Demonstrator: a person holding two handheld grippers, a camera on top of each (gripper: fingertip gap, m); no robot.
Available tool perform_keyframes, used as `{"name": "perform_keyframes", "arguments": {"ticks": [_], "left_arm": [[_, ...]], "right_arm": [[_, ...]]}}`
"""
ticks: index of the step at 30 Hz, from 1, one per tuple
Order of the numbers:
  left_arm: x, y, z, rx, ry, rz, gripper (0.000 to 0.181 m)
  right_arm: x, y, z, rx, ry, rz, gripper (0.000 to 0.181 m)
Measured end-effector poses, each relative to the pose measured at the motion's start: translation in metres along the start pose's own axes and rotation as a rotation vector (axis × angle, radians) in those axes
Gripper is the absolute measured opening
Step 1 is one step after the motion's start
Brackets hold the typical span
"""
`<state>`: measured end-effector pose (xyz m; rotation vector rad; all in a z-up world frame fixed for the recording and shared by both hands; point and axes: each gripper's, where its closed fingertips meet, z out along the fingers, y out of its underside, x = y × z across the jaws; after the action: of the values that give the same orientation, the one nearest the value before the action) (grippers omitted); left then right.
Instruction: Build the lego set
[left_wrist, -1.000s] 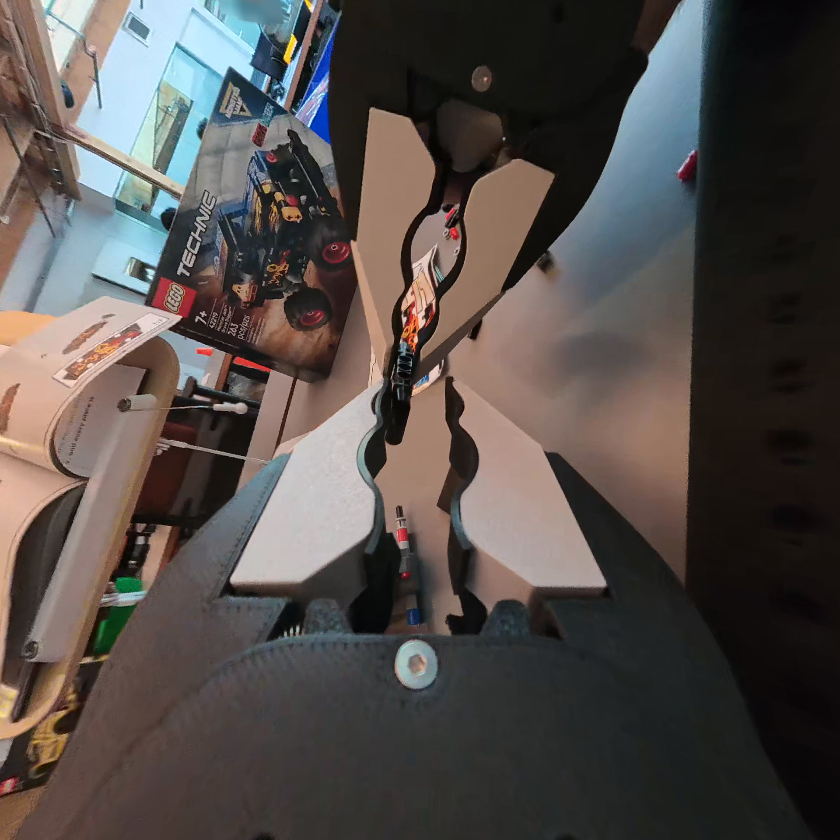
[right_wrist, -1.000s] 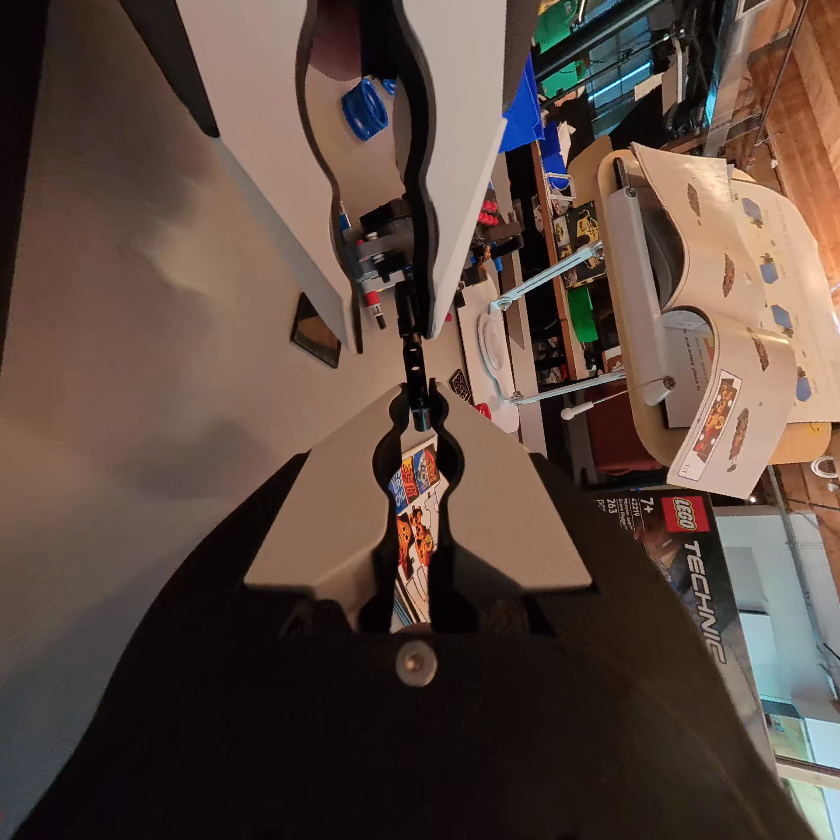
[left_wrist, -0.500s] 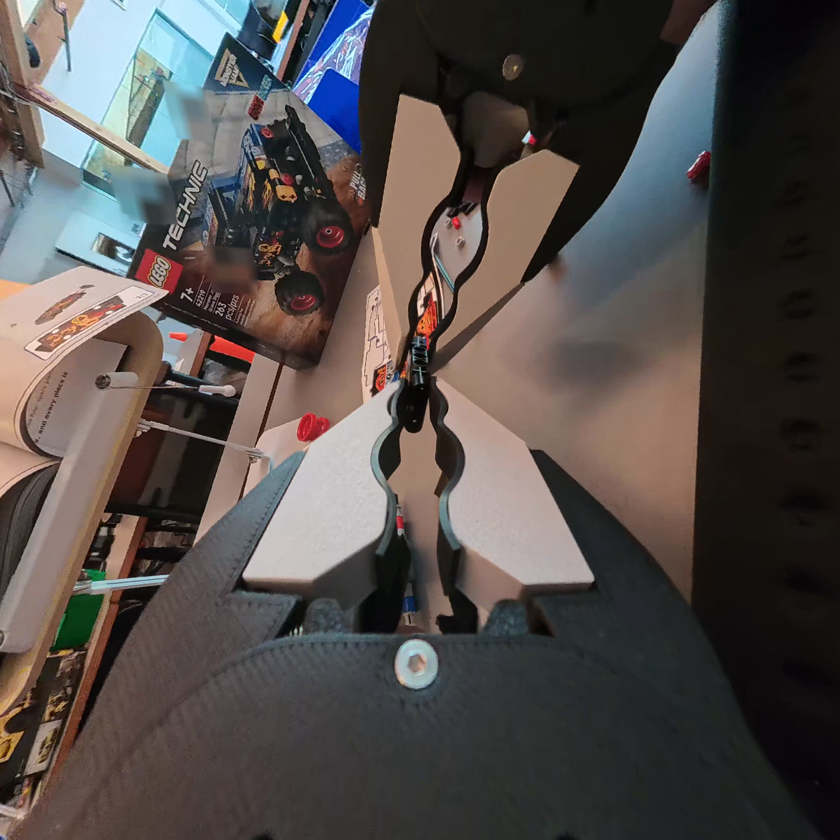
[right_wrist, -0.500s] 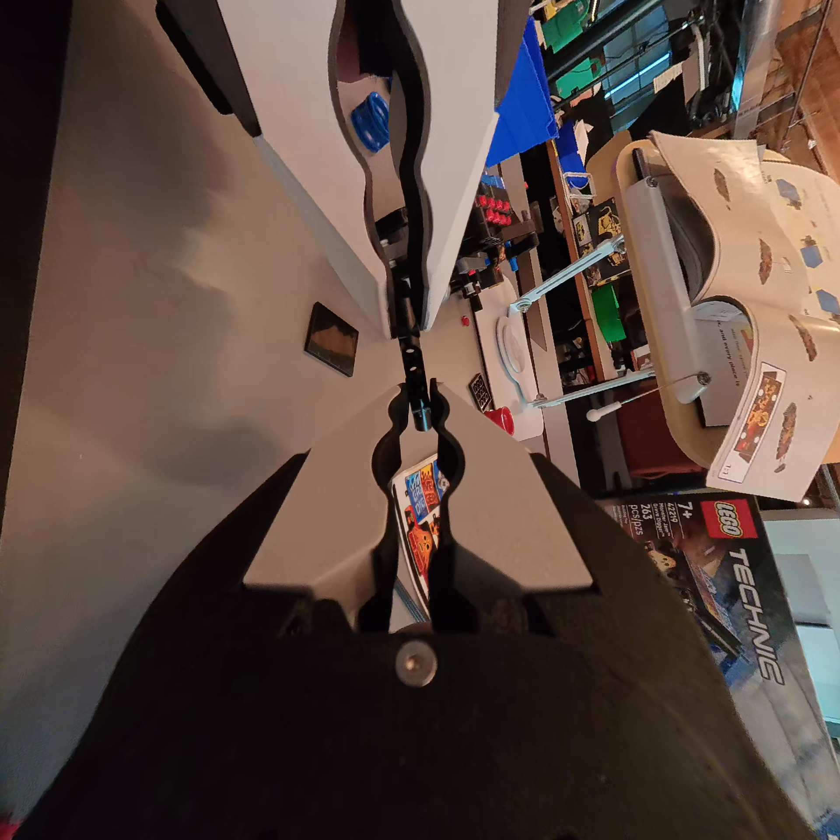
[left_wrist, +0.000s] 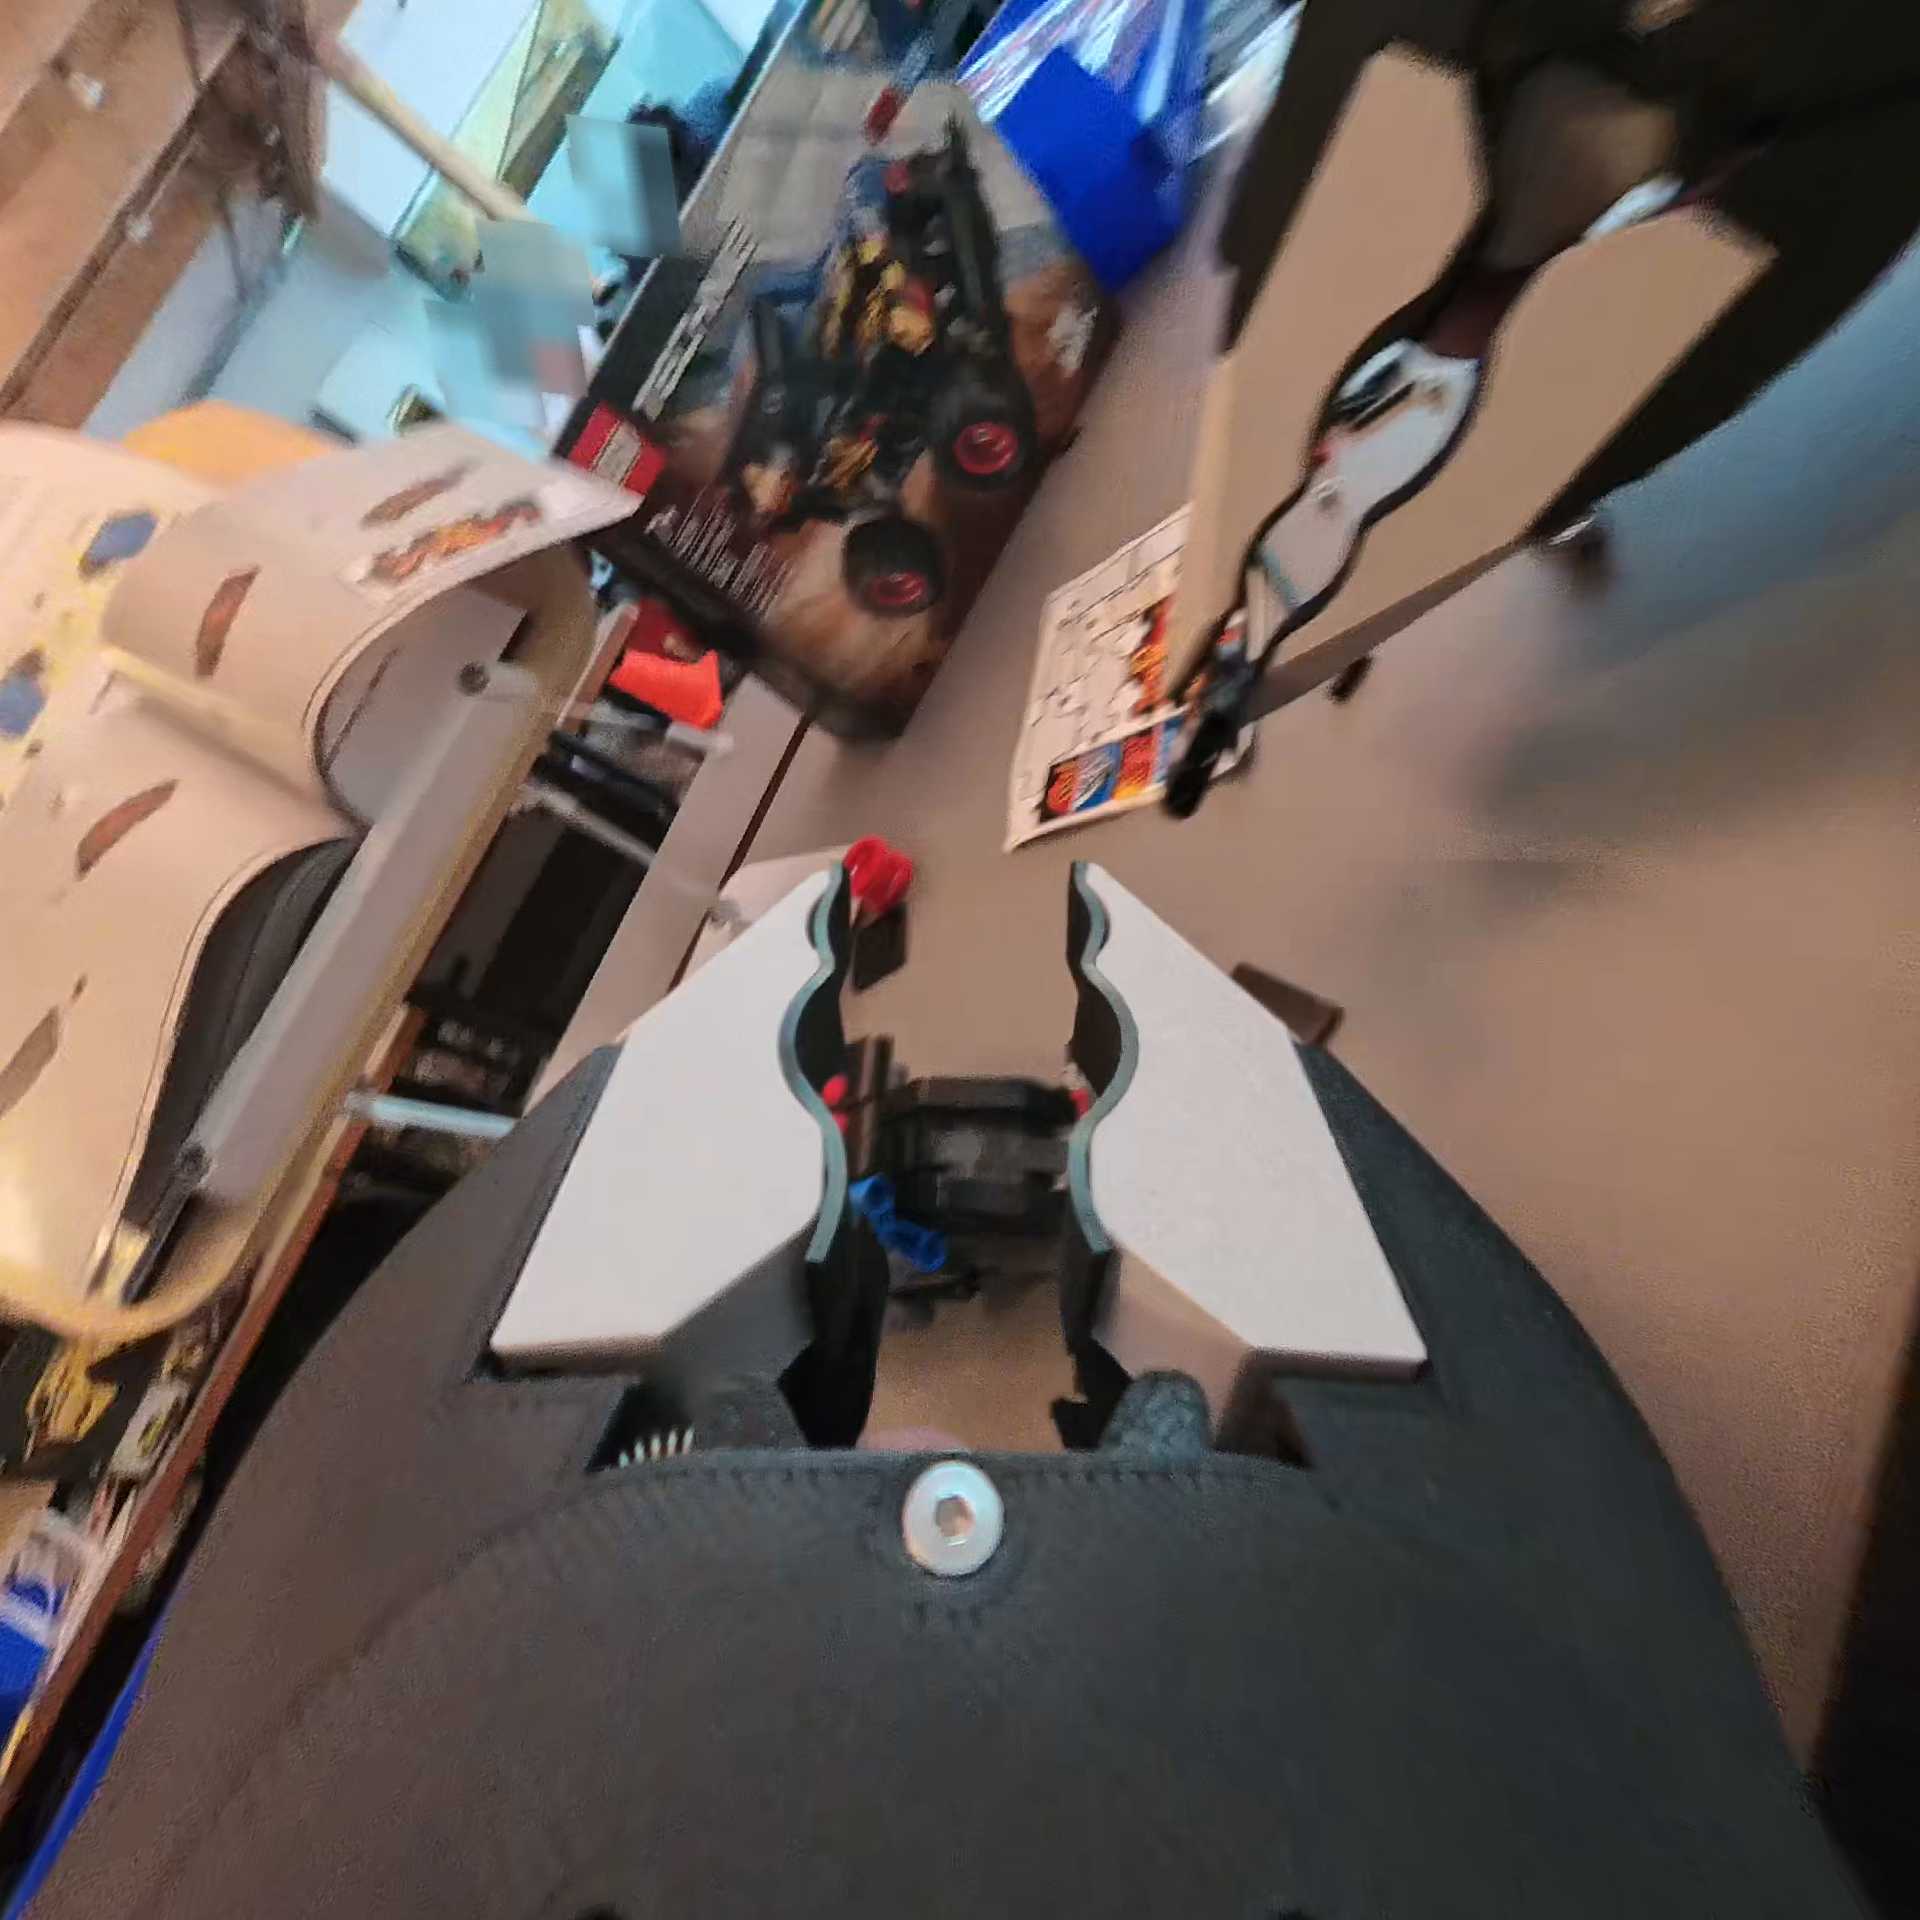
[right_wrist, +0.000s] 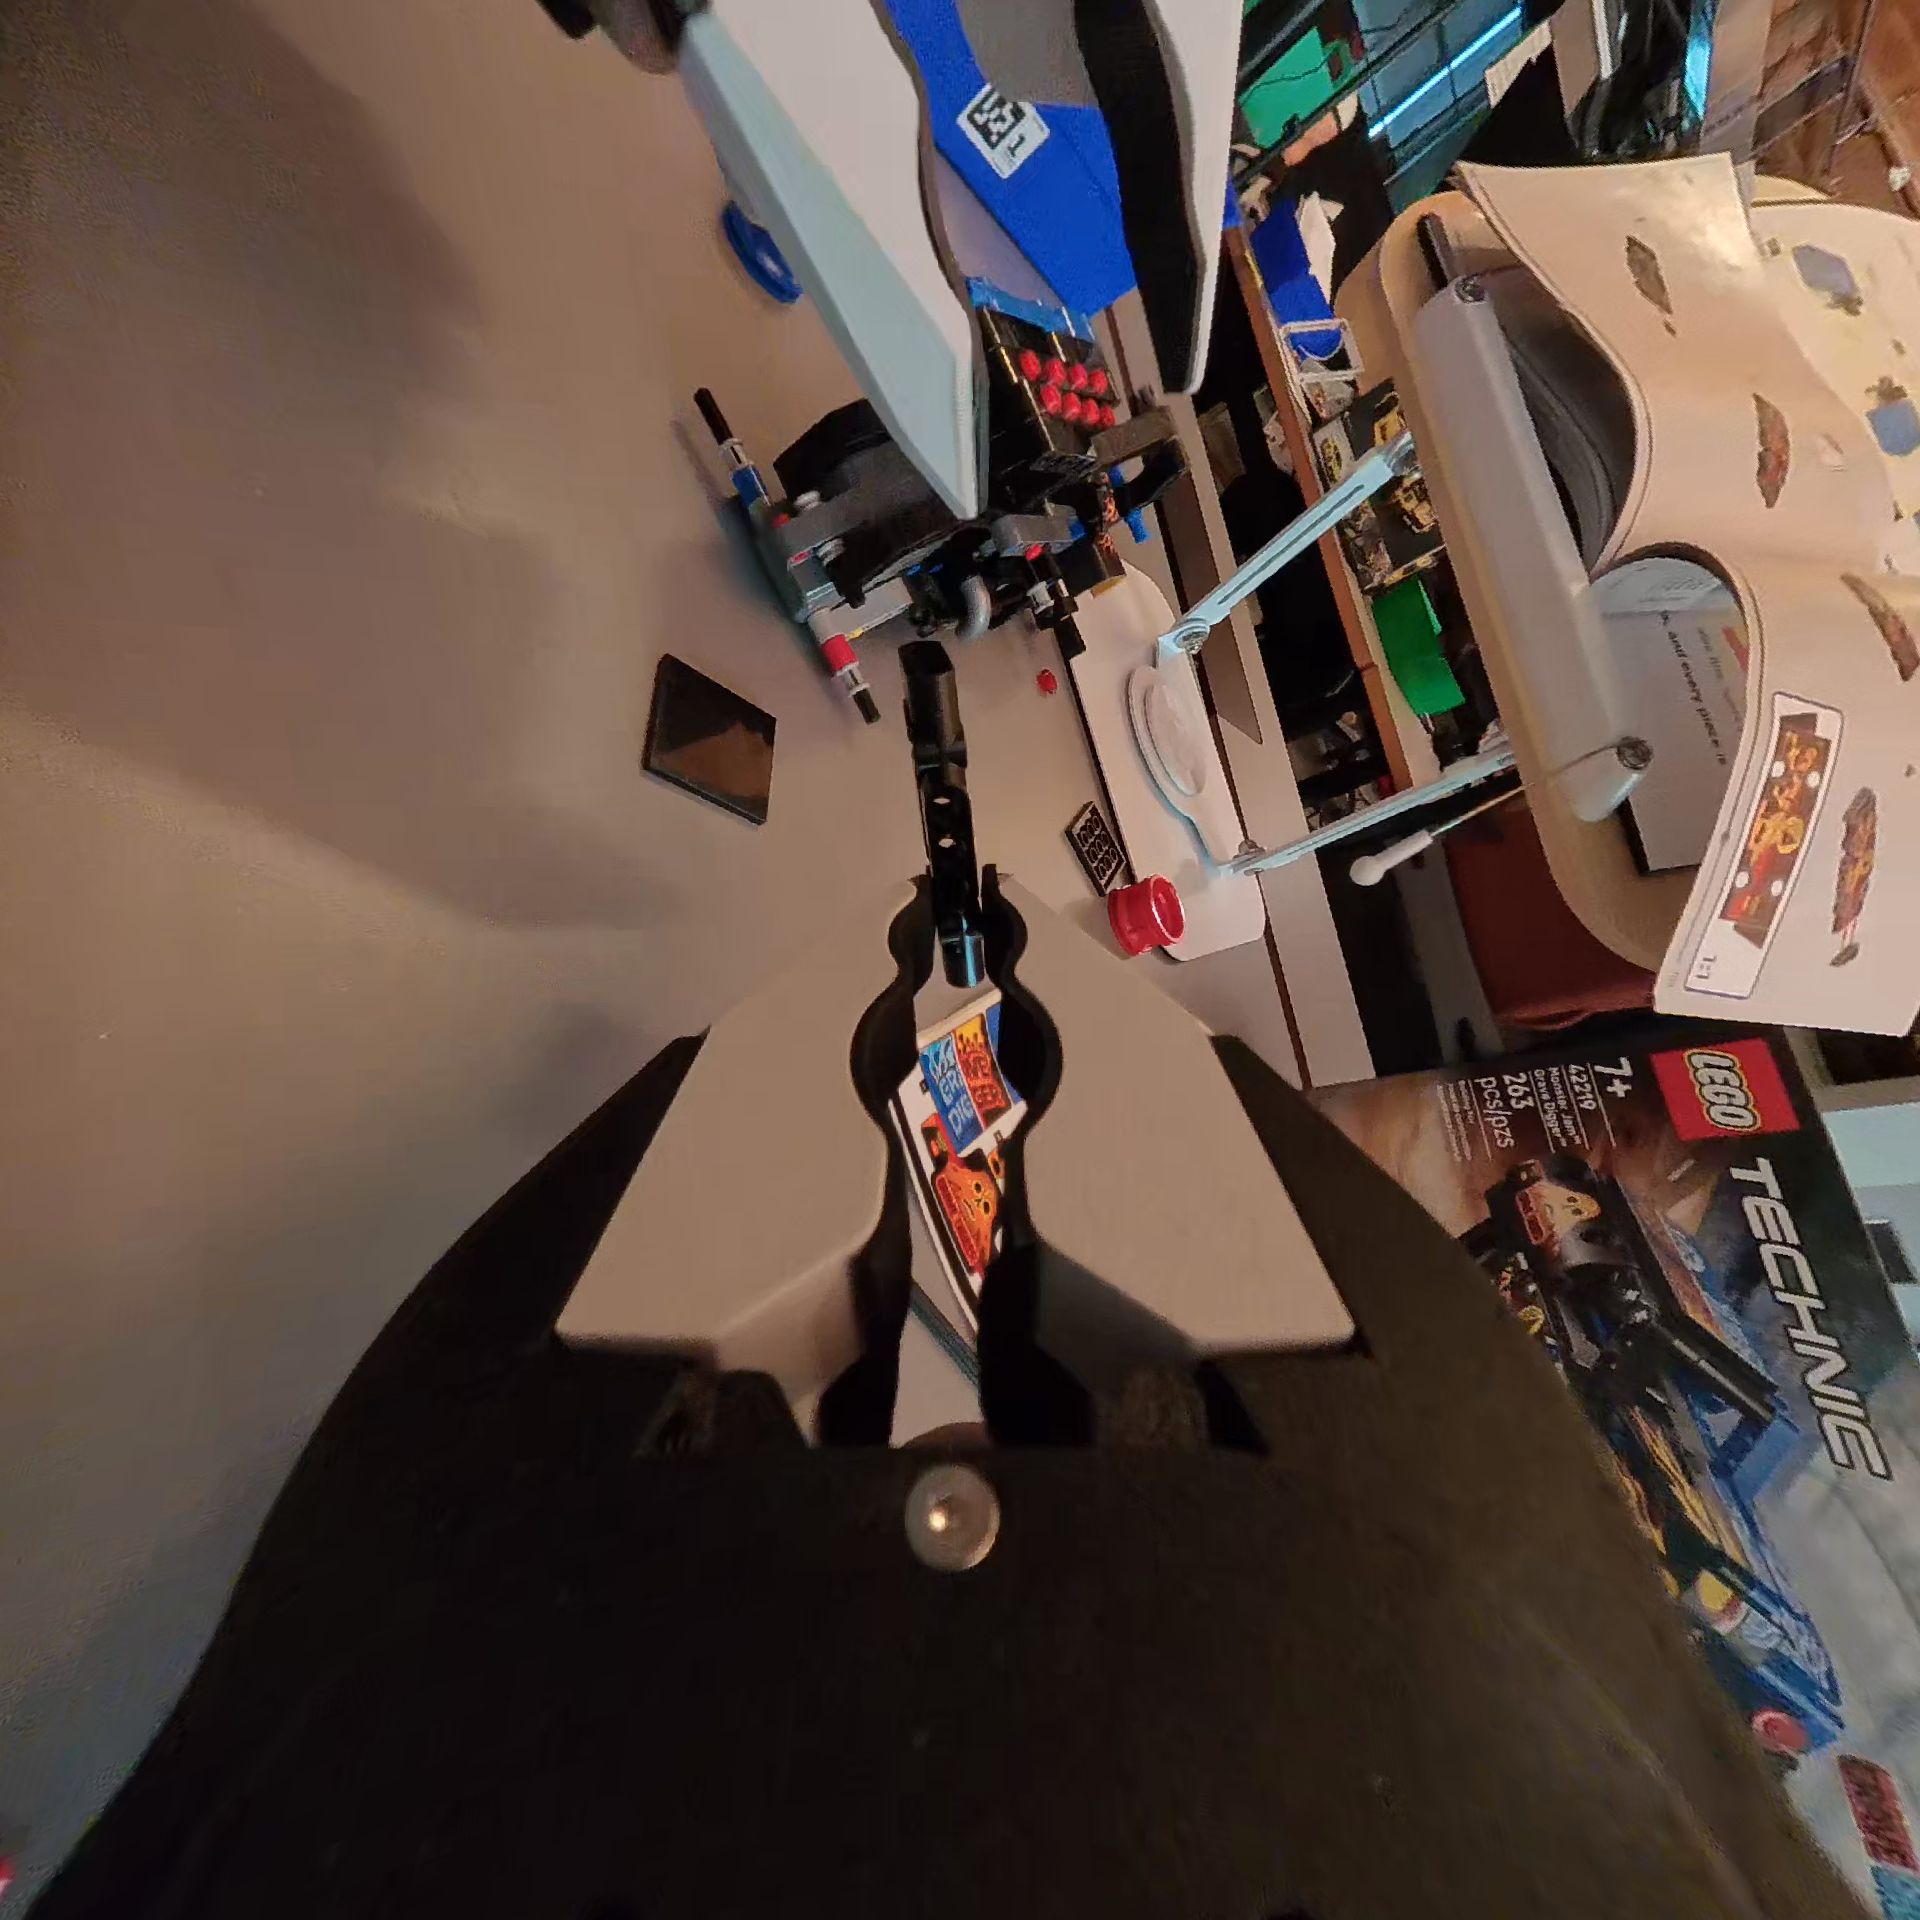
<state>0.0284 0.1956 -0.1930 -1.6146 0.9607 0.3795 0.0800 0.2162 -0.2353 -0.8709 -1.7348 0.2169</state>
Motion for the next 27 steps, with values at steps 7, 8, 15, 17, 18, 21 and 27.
{"name": "perform_keyframes", "arguments": {"ticks": [7, 8, 15, 17, 18, 21, 27], "left_arm": [[-0.023, 0.065, 0.007, -0.226, 0.014, -0.179, 0.052], [-0.026, 0.069, 0.007, -0.234, 0.002, -0.18, 0.045], [-0.03, 0.078, -0.01, -0.22, 0.084, -0.034, 0.032], [-0.031, 0.082, -0.018, -0.212, 0.135, -0.034, 0.033], [-0.032, 0.085, -0.023, -0.214, 0.16, -0.042, 0.033], [-0.038, 0.097, -0.036, -0.237, 0.191, -0.104, 0.039], [-0.05, 0.122, -0.045, -0.317, 0.125, -0.229, 0.071]], "right_arm": [[-0.014, 0.005, 0.006, -0.025, -0.071, -0.016, 0.006], [-0.017, 0.006, 0.007, -0.029, -0.083, -0.018, 0.005], [-0.022, 0.01, 0.008, -0.045, -0.12, -0.007, 0.005], [-0.022, 0.011, 0.008, -0.046, -0.123, -0.007, 0.005], [-0.022, 0.01, 0.008, -0.043, -0.123, -0.005, 0.005], [-0.022, 0.01, 0.007, -0.037, -0.133, 0.011, 0.005], [-0.024, 0.01, 0.007, -0.035, -0.147, 0.017, 0.006]]}}
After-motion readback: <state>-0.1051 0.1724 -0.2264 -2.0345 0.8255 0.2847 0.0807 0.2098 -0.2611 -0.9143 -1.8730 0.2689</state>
